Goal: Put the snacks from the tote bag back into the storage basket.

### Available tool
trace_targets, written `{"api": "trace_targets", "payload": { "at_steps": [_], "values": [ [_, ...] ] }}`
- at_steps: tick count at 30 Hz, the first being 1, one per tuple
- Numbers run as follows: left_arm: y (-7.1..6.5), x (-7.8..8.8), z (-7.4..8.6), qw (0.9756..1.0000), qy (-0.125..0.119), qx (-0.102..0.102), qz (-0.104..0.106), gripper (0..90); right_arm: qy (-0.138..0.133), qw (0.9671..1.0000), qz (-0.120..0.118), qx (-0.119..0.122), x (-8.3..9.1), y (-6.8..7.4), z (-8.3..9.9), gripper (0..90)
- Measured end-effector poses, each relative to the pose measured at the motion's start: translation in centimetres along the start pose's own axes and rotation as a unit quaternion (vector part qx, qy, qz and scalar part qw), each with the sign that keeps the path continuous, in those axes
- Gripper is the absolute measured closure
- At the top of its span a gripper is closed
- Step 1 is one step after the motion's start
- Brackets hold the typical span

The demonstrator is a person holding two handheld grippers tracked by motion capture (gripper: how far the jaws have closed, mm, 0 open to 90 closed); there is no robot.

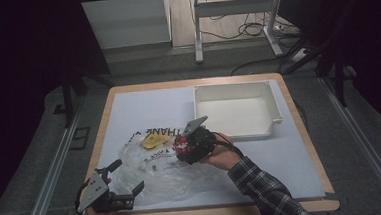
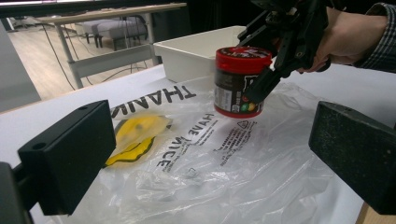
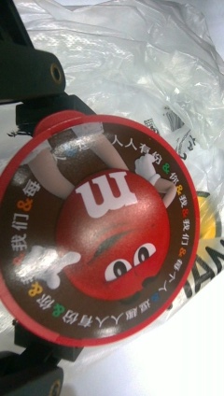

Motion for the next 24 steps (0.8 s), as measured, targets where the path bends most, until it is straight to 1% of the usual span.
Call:
{"api": "trace_targets", "payload": {
  "at_steps": [2,9,11,13,19,24],
  "values": [
    [0.0,0.0,0.0,1.0000,0.000,0.000,0.000,0.5,0.001,1.0000,0.005,-0.009,0.3,-0.2,0.2,25.9],
    [0.0,0.0,0.0,1.0000,0.001,0.000,0.000,0.5,-0.002,0.9996,0.020,-0.022,1.9,-1.0,1.0,25.9],
    [0.0,0.0,0.0,1.0000,0.001,0.000,0.000,0.6,-0.004,0.9994,0.027,-0.022,2.3,-1.3,1.3,25.9],
    [0.0,-0.1,0.0,1.0000,0.001,0.000,0.000,0.6,-0.003,0.9991,0.032,-0.029,2.7,-1.6,1.6,25.9],
    [0.0,-0.1,0.0,1.0000,0.002,0.000,0.000,0.6,-0.003,0.9984,0.046,-0.035,4.0,-2.5,2.4,25.9],
    [0.0,-0.1,0.0,1.0000,0.002,-0.001,0.000,0.6,0.001,0.9979,0.055,-0.033,5.0,-3.2,3.0,25.9]
  ]
}}
Point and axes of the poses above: each handheld gripper's, and its own axes: x roughly backward along the jaws, z roughly out of its underside, y roughly to its left, the point moved 1 cm from there along -x, roughly forward along the jaws, and after that the axes turned 8 degrees about z, right-handed, at the moved point
